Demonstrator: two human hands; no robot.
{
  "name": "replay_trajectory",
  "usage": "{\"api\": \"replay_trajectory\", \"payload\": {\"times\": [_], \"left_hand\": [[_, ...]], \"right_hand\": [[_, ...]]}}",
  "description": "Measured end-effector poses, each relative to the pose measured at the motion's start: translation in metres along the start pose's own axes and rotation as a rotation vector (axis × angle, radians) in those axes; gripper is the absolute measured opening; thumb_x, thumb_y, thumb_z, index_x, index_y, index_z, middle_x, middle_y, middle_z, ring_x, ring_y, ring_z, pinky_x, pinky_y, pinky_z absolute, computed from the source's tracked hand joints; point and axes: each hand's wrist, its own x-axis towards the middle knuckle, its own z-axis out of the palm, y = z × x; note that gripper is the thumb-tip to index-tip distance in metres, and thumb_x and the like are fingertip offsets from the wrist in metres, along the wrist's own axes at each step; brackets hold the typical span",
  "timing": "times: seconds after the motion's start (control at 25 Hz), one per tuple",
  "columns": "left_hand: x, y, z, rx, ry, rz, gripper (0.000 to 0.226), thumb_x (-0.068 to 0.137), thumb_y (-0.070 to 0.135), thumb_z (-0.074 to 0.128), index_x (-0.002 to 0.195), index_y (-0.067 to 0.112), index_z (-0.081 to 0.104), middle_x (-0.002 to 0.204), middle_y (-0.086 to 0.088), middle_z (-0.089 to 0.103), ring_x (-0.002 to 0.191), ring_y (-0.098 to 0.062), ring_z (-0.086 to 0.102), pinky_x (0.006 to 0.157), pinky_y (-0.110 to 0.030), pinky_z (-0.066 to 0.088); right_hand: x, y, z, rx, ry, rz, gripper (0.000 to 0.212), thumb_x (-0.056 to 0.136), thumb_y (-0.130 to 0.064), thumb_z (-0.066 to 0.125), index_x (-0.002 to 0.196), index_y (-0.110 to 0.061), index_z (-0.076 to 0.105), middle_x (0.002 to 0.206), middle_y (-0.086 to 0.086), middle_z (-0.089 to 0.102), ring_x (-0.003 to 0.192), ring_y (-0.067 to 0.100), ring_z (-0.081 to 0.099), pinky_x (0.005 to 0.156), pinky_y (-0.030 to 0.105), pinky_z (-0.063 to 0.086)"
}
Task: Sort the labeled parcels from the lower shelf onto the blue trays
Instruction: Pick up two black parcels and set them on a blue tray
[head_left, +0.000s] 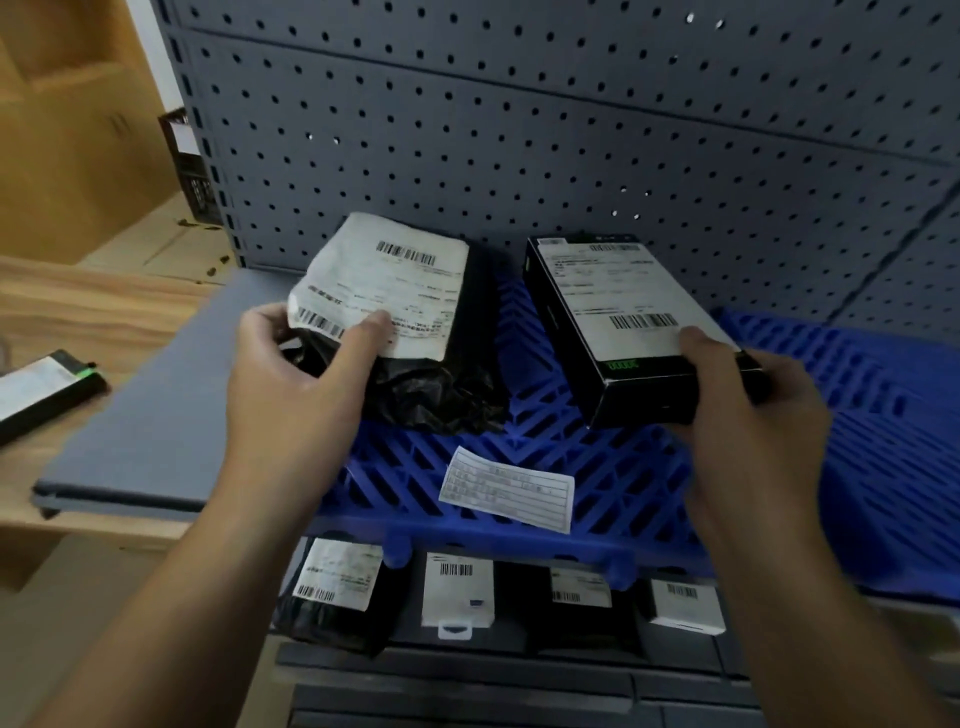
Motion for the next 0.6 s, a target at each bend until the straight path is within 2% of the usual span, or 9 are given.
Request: {"api": "replay_trajectory", "payload": {"times": [0.08,0.16,0.24,0.4,0.52,0.6], "left_hand": [[0.000,-0.001,0.002,0.140,-0.016,0.060,0.055,0.072,0.067,0.073,0.112,0.036,0.051,0.119,0.007,0.066,0.107,-0.014,0.068,0.086,-0.044,0.060],[-0.001,0.000,0.003,0.280,-0.048,0.115,0.050,0.074,0.072,0.068,0.105,0.040,0.044,0.115,0.008,0.063,0.105,-0.015,0.066,0.084,-0.045,0.059],[-0.005,0.001,0.003,0.412,-0.063,0.149,0.057,0.071,0.080,0.061,0.106,0.041,0.038,0.111,0.010,0.063,0.104,-0.022,0.065,0.083,-0.052,0.058],[-0.009,0.008,0.004,0.445,-0.118,0.188,0.060,0.076,0.079,0.055,0.120,0.043,0.035,0.112,0.016,0.062,0.103,-0.020,0.066,0.079,-0.052,0.059],[-0.014,0.012,0.009,0.488,-0.170,0.196,0.056,0.078,0.081,0.049,0.119,0.043,0.042,0.109,0.017,0.061,0.098,-0.018,0.065,0.076,-0.049,0.058],[-0.017,0.013,0.012,0.505,-0.161,0.206,0.051,0.079,0.081,0.047,0.115,0.046,0.042,0.107,0.018,0.061,0.095,-0.018,0.064,0.075,-0.048,0.056]], "right_hand": [[-0.002,0.005,-0.001,-0.063,-0.007,-0.013,0.036,0.079,-0.041,0.081,0.106,-0.025,0.065,0.105,-0.003,0.076,0.092,0.007,0.076,0.079,0.033,0.063],[-0.005,0.011,-0.007,-0.258,-0.026,-0.100,0.027,0.082,-0.046,0.077,0.101,-0.033,0.062,0.103,-0.012,0.071,0.090,-0.002,0.071,0.075,0.026,0.059],[-0.009,0.015,-0.014,-0.452,-0.075,-0.183,0.025,0.084,-0.050,0.072,0.102,-0.037,0.060,0.106,-0.020,0.065,0.093,-0.003,0.066,0.076,0.024,0.055],[-0.012,0.011,-0.020,-0.611,-0.177,-0.183,0.028,0.086,-0.059,0.063,0.109,-0.042,0.058,0.105,-0.029,0.060,0.099,-0.004,0.060,0.089,0.034,0.055],[-0.014,0.002,-0.021,-0.722,-0.204,-0.146,0.030,0.082,-0.071,0.053,0.098,-0.046,0.056,0.100,-0.024,0.063,0.103,0.011,0.063,0.102,0.050,0.050],[-0.016,-0.004,-0.022,-0.753,-0.208,-0.129,0.034,0.079,-0.074,0.049,0.093,-0.043,0.055,0.096,-0.020,0.065,0.099,0.014,0.064,0.103,0.052,0.049]]}}
